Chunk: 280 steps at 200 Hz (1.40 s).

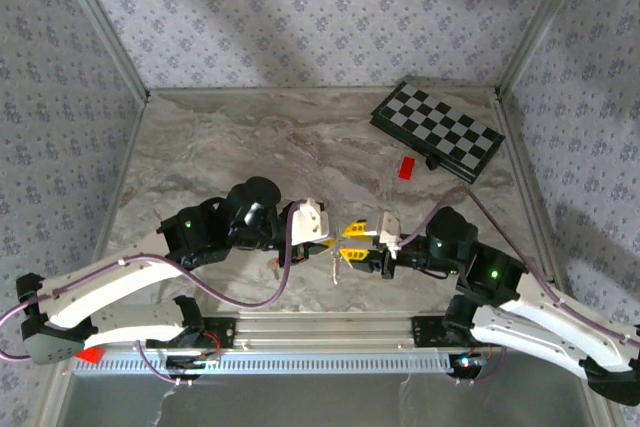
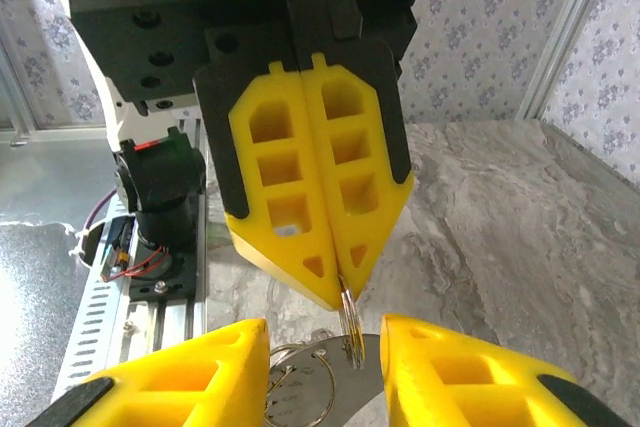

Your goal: Put the keys on the keyring

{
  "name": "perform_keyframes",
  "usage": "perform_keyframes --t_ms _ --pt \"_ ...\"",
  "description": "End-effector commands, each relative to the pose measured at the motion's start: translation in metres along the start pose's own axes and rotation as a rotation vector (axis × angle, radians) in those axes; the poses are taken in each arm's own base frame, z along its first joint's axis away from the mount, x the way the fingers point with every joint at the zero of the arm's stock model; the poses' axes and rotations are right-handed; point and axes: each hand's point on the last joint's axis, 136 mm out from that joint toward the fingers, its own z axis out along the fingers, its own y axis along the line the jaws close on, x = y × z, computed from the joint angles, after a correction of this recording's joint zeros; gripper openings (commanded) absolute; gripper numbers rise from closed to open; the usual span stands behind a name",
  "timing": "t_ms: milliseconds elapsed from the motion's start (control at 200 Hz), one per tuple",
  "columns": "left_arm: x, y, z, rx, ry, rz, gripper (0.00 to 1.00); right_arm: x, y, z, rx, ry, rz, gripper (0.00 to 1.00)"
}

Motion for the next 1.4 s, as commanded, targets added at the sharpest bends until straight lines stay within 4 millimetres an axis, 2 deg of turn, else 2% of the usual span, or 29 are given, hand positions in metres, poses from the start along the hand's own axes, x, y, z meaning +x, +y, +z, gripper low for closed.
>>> perform_keyframes --t_ms 0,100,390,625,715,845,950,1069,1224,1394 --pt "-0.014 -0.005 -0.010 0.017 -0.041 0.028 0.00 -0.012 -0.005 -0.001 0.034 -0.023 -0.027 0.36" --pt "-0.014 -0.006 -0.011 0.019 -0.040 0.027 0.00 -0.011 -0.006 0.000 0.046 -0.019 -0.033 0.35" --pt "-0.011 -0.007 -0.009 0.022 -0.028 0.027 0.00 -0.012 -0.007 0.000 0.055 -0.018 -0.042 0.25" --pt "-0.011 -0.007 -0.009 0.025 -0.025 0.027 0.00 -0.008 -0.009 0.001 0.068 -0.007 -0.046 0.10" --pt "-0.012 -0.007 -0.009 0.025 -0.031 0.027 0.00 -0.007 -0.009 0.002 0.070 -0.001 -0.048 0.00" --pt "-0.017 -0.004 -0.010 0.006 -0.072 0.020 0.00 -0.009 -0.008 0.001 0.068 -0.008 -0.055 0.00" --pt "-0.025 -0.001 -0.018 -0.032 -0.156 0.005 0.24 -0.014 -0.006 -0.002 0.060 -0.047 -0.057 0.00" --pt "-0.034 0.002 -0.034 -0.072 -0.293 -0.033 0.38 -0.025 0.004 -0.006 0.013 -0.139 -0.045 0.00" --pt "-0.041 0.001 -0.052 -0.072 -0.424 -0.067 0.38 -0.041 0.020 -0.010 -0.085 -0.256 -0.015 0.00" --pt "-0.049 -0.011 -0.064 -0.016 -0.496 -0.074 0.38 -0.059 0.023 -0.018 -0.133 -0.381 0.022 0.00"
